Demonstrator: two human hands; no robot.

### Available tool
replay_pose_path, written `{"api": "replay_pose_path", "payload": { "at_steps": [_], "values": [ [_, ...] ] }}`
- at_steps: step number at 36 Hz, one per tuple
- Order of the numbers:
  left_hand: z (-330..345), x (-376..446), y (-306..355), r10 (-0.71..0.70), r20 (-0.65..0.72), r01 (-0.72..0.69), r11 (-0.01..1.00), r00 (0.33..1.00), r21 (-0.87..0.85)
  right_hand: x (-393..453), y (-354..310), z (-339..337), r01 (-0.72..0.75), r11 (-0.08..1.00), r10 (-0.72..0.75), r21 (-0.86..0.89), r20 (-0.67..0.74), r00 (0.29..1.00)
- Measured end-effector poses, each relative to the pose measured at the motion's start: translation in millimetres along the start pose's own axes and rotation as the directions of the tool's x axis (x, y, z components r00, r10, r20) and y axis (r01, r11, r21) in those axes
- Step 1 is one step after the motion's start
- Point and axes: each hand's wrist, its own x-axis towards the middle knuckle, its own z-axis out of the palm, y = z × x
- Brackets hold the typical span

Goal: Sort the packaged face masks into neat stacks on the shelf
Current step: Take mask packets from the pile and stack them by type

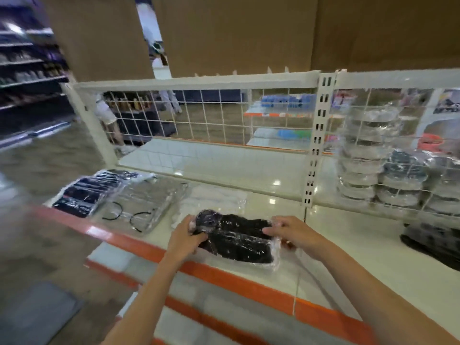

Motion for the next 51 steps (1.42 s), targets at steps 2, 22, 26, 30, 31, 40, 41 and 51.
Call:
{"api": "replay_pose_path", "payload": {
  "at_steps": [2, 22, 26, 30, 31, 40, 41, 51],
  "values": [
    [-28.8, 7.4, -14.8, -0.036, -0.041, 0.035, 0.999, 0.998, -0.027, 15.2, -16.6, 23.4, 0.027, 0.998, -0.025, -0.055, 0.047, 0.999],
    [-264.2, 129.4, -154.6, -0.277, -0.414, 0.150, 0.938, 0.867, -0.313, 183.2, -168.9, 274.3, 0.173, 0.947, -0.171, -0.271, 0.032, 0.985],
    [-303.9, 164.3, -169.7, -0.276, -0.514, 0.117, 0.940, 0.812, -0.321, 217.1, -199.1, 305.5, 0.167, 0.962, -0.163, -0.215, 0.036, 0.986],
    [-324.4, 191.2, -191.2, -0.259, -0.559, 0.066, 0.937, 0.788, -0.342, 247.5, -219.5, 334.9, 0.132, 0.980, -0.129, -0.146, 0.027, 0.991],
    [-326.5, 195.4, -195.4, -0.242, -0.575, 0.059, 0.946, 0.781, -0.318, 254.0, -223.0, 343.1, 0.121, 0.985, -0.117, -0.124, 0.033, 0.993],
    [-307.9, 200.3, -214.1, -0.083, -0.352, 0.234, 0.880, 0.932, 0.414, 297.1, -231.5, 393.0, 0.079, 0.917, -0.048, -0.390, 0.090, 0.995],
    [-307.7, 202.9, -218.4, -0.083, -0.322, 0.238, 0.845, 0.943, 0.480, 300.7, -234.2, 398.1, 0.075, 0.911, -0.046, -0.406, 0.081, 0.996],
    [-316.2, 227.9, -230.6, -0.110, -0.210, 0.232, 0.627, 0.972, 0.744, 323.3, -251.2, 417.1, 0.152, 0.804, -0.079, -0.575, 0.150, 0.985]
  ]
}}
